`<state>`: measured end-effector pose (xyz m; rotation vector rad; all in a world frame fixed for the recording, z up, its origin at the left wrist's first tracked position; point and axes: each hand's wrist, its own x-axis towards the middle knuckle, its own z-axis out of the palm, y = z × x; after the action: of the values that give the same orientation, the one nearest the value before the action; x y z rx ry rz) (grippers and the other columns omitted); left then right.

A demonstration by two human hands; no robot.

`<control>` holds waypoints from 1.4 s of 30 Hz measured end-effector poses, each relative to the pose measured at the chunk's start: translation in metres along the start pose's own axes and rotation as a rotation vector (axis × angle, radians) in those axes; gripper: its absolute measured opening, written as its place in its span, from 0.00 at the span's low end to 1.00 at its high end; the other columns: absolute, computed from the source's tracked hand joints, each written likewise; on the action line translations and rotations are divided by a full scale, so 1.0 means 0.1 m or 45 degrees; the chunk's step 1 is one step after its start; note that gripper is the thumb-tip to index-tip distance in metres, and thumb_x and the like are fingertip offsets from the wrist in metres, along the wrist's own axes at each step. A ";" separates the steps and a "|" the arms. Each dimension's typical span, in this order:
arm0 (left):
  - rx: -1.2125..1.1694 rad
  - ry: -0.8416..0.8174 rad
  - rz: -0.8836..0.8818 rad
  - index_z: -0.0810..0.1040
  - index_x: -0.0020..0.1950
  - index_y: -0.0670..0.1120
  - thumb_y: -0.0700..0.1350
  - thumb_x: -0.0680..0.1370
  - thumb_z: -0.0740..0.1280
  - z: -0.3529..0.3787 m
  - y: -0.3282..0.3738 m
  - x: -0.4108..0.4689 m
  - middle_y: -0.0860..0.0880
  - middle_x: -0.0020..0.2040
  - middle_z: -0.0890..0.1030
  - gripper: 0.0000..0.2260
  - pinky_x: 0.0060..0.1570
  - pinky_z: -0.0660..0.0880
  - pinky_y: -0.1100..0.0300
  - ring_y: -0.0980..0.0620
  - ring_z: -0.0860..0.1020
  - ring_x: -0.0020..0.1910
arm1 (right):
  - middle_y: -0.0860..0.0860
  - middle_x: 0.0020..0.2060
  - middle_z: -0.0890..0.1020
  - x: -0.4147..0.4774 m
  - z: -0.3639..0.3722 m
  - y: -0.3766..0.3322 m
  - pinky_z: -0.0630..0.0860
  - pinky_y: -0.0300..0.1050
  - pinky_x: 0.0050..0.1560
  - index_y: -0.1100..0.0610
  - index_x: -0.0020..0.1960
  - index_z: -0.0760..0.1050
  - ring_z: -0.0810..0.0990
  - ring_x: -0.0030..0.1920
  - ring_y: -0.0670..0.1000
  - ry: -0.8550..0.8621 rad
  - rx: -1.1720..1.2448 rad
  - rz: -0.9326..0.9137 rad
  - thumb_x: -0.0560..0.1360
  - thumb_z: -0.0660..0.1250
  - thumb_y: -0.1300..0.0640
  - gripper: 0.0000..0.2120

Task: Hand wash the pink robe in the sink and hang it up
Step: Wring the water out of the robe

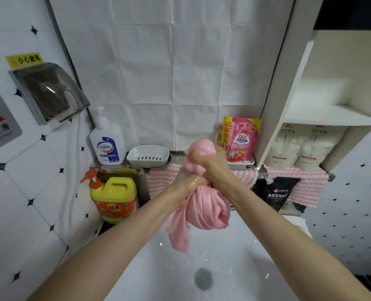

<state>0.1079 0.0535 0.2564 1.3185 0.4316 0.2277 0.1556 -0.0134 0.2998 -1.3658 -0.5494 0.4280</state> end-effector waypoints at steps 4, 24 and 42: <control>-0.066 -0.023 0.160 0.79 0.30 0.43 0.30 0.64 0.66 0.00 -0.04 -0.02 0.47 0.28 0.79 0.10 0.35 0.75 0.62 0.54 0.78 0.30 | 0.46 0.21 0.71 -0.01 0.00 0.00 0.68 0.35 0.24 0.59 0.32 0.70 0.71 0.24 0.46 0.114 0.044 0.016 0.68 0.68 0.70 0.11; 0.968 -0.028 0.158 0.40 0.75 0.43 0.38 0.66 0.73 -0.03 -0.08 -0.20 0.52 0.47 0.69 0.50 0.39 0.69 0.71 0.53 0.72 0.48 | 0.51 0.27 0.74 0.00 0.08 0.35 0.73 0.47 0.36 0.56 0.32 0.71 0.76 0.33 0.53 0.327 0.142 0.104 0.63 0.67 0.66 0.07; 0.502 0.050 -0.036 0.71 0.43 0.52 0.37 0.76 0.68 0.01 -0.40 -0.22 0.55 0.42 0.75 0.11 0.42 0.74 0.66 0.53 0.76 0.48 | 0.51 0.38 0.82 -0.09 -0.14 0.48 0.79 0.51 0.45 0.55 0.42 0.78 0.79 0.39 0.50 -0.145 -0.877 -0.067 0.63 0.79 0.50 0.15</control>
<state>0.0857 0.0337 0.2218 1.6946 0.5462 0.1487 0.1579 -0.0222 0.2499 -1.9854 -0.8738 0.2805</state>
